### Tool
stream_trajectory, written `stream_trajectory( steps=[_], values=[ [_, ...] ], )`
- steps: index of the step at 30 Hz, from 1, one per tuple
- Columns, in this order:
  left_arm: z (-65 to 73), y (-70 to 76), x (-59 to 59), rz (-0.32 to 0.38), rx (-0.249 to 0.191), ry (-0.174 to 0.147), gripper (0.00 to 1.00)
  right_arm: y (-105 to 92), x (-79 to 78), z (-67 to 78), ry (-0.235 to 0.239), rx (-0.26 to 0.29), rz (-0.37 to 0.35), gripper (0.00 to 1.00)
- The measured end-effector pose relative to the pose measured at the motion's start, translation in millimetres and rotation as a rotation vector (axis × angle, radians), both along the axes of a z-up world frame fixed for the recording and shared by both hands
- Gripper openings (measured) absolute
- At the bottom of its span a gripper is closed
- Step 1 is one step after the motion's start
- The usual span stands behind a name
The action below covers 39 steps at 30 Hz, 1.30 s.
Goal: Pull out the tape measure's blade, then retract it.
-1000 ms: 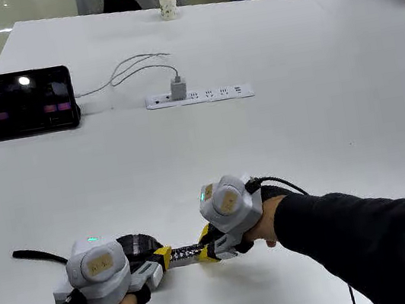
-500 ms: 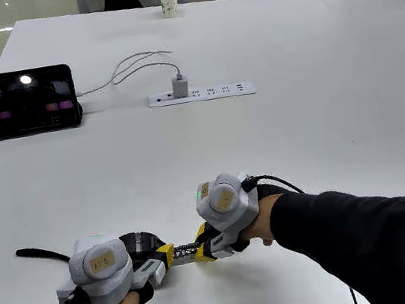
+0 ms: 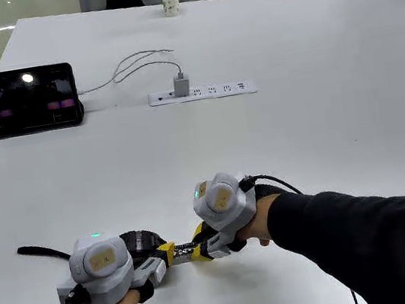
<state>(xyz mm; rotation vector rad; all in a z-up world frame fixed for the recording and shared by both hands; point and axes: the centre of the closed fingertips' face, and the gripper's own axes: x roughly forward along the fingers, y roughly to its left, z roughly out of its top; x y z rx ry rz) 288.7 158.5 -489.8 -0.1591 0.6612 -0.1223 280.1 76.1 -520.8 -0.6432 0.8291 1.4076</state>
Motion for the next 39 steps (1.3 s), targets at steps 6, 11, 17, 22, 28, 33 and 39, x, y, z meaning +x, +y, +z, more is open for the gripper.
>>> stream_trajectory(
  steps=[6, 11, 17, 22, 28, 33, 39],
  values=[
    [-0.2, -0.3, -0.1, 0.0, -0.002, 0.003, 0.6, 2.2, -0.6, 0.3, -0.001, 0.003, 0.0, 0.11],
    [-0.2, -0.1, -0.1, 0.001, -0.004, 0.002, 0.6, 5.0, -1.4, 0.6, 0.0, 0.009, -0.005, 0.11],
    [0.2, 0.3, -0.2, 0.001, -0.01, 0.005, 0.6, 8.6, -1.2, 0.9, 0.009, 0.023, -0.015, 0.11],
    [0.5, 1.0, 0.1, 0.006, -0.019, 0.009, 0.6, 12.1, -1.3, 1.2, 0.012, 0.029, -0.011, 0.11],
    [0.4, 0.9, 0.2, 0.007, -0.023, 0.008, 0.6, 15.8, -2.4, 1.2, 0.016, 0.033, -0.009, 0.11],
    [0.5, 0.8, 0.2, 0.006, -0.026, 0.009, 0.6, 20.2, -3.5, 0.7, 0.018, 0.042, -0.015, 0.11],
    [0.4, 0.8, 0.0, 0.004, -0.026, 0.011, 0.6, 25.5, -4.1, 0.8, 0.017, 0.055, -0.013, 0.11]
  ],
)
